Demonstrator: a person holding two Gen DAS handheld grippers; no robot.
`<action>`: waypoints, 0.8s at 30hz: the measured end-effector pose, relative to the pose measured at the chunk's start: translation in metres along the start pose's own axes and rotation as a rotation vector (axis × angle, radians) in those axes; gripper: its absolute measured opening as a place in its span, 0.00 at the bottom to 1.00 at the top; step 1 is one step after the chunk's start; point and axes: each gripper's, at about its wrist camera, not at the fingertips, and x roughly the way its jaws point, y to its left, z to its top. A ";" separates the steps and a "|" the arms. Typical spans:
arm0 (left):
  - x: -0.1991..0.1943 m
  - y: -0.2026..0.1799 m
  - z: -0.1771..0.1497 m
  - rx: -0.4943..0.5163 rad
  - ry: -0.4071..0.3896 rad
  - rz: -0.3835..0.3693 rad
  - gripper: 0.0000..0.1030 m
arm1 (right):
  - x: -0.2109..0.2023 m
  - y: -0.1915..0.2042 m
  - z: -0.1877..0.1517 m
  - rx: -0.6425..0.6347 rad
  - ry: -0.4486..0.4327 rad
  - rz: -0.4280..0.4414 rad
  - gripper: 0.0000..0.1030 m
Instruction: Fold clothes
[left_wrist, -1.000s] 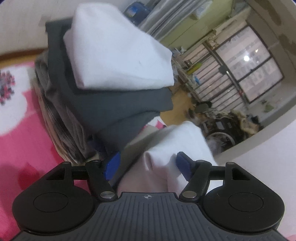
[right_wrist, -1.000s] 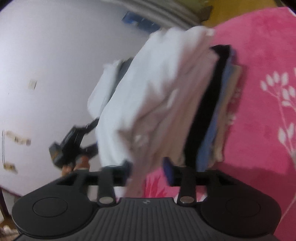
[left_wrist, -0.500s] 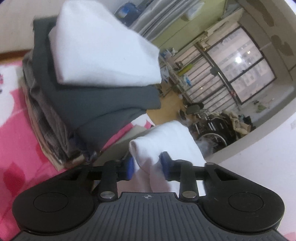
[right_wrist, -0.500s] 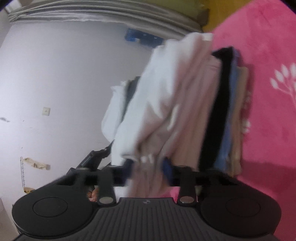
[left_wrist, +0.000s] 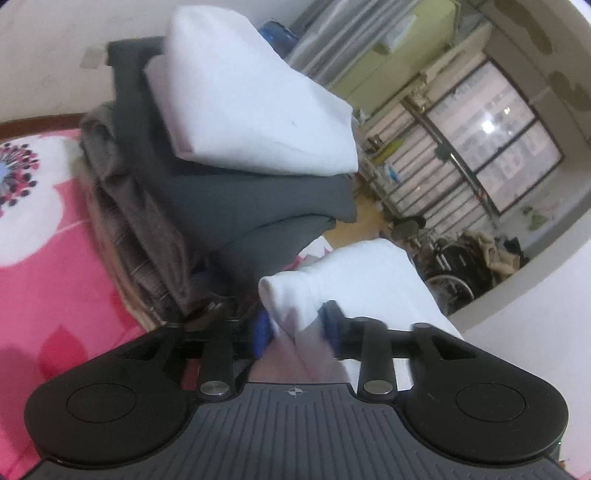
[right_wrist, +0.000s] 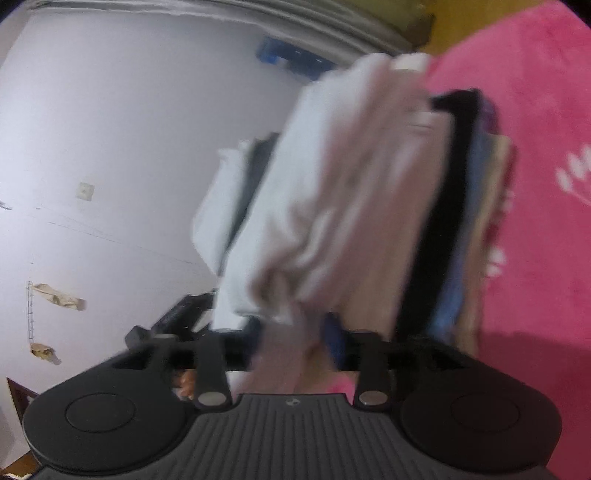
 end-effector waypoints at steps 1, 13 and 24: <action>-0.008 -0.004 0.002 0.025 -0.011 0.006 0.39 | -0.003 -0.003 0.002 0.007 -0.006 -0.008 0.58; -0.005 -0.132 -0.017 0.530 -0.072 0.026 0.44 | 0.008 -0.027 0.046 0.076 -0.113 -0.034 0.61; 0.034 -0.131 -0.062 0.600 -0.057 0.134 0.44 | 0.042 -0.028 0.090 -0.042 -0.237 -0.008 0.19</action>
